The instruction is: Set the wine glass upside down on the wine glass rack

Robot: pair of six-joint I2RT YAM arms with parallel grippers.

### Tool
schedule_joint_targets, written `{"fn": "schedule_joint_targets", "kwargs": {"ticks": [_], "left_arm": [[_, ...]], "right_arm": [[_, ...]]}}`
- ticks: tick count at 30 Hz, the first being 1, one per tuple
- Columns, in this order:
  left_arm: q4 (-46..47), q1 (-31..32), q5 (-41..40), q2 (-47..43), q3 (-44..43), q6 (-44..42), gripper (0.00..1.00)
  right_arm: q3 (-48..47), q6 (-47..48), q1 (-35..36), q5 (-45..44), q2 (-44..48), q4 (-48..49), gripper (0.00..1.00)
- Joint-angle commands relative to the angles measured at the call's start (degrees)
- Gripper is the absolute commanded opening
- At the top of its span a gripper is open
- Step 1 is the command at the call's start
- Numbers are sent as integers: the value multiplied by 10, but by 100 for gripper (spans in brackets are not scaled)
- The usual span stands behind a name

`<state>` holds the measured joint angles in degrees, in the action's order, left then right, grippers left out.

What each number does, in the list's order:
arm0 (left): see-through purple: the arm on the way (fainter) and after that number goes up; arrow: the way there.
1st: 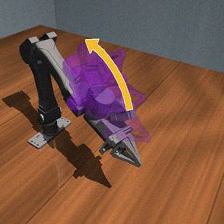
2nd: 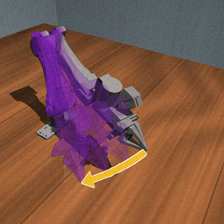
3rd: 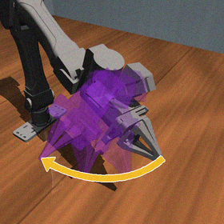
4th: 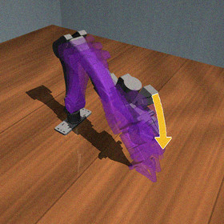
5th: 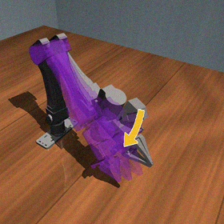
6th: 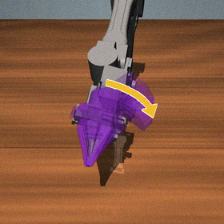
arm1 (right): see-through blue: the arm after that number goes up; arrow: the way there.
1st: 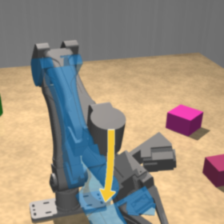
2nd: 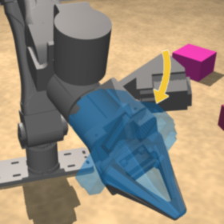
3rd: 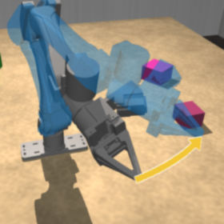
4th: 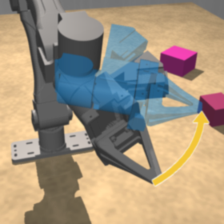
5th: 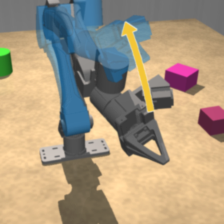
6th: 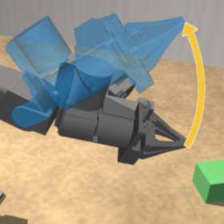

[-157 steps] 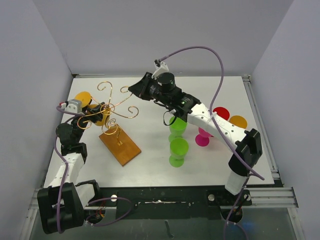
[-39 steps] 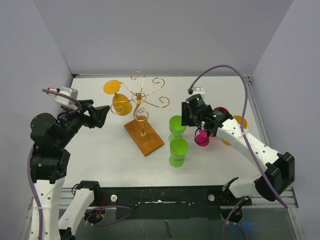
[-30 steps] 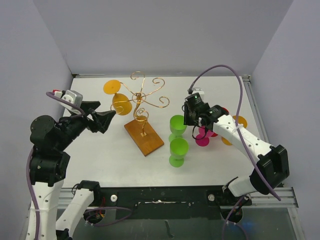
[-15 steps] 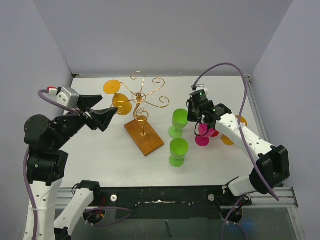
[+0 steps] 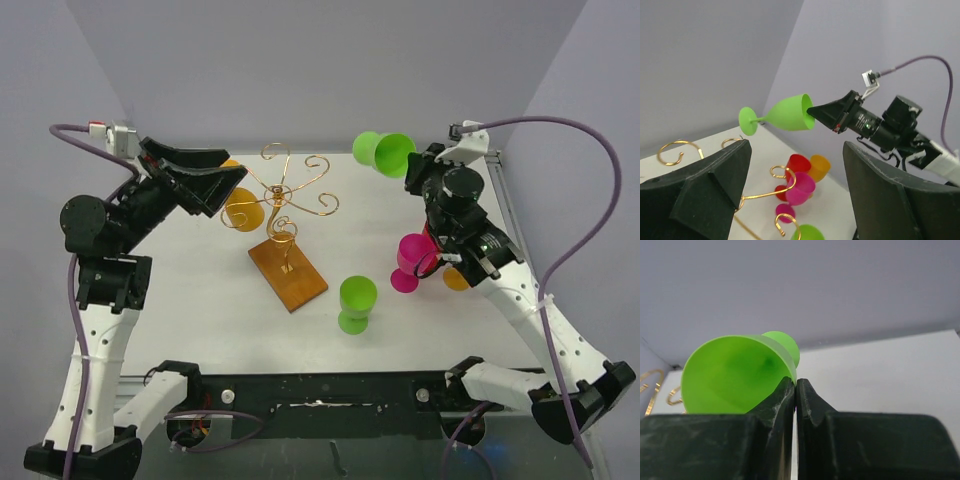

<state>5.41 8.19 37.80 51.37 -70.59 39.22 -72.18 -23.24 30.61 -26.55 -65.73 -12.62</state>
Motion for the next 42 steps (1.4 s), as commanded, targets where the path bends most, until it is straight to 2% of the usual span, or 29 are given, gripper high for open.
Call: {"fn": "schedule_joint_targets", "kwargs": {"ticks": [1, 3, 7, 15, 30, 35, 40, 42], "left_arm": [[195, 3, -13, 32, 8, 185, 73], [240, 3, -34, 50, 7, 238, 72], [255, 27, -105, 75, 0, 299, 70], [240, 120, -260, 88, 11, 339, 63], [273, 189, -348, 117, 26, 385, 57], [256, 193, -368, 111, 31, 391, 50], [264, 193, -371, 114, 30, 391, 36], [266, 193, -372, 117, 31, 393, 35]], "right_arm": [[29, 55, 32, -35, 49, 227, 0], [59, 86, 57, -35, 62, 314, 0], [90, 127, 109, -15, 66, 473, 0], [90, 137, 167, 54, 23, 620, 0], [70, 169, 254, 52, -24, 664, 0], [64, 170, 265, 52, -33, 663, 0], [63, 160, 267, 60, -40, 657, 0], [64, 154, 266, 65, -42, 658, 0]]}}
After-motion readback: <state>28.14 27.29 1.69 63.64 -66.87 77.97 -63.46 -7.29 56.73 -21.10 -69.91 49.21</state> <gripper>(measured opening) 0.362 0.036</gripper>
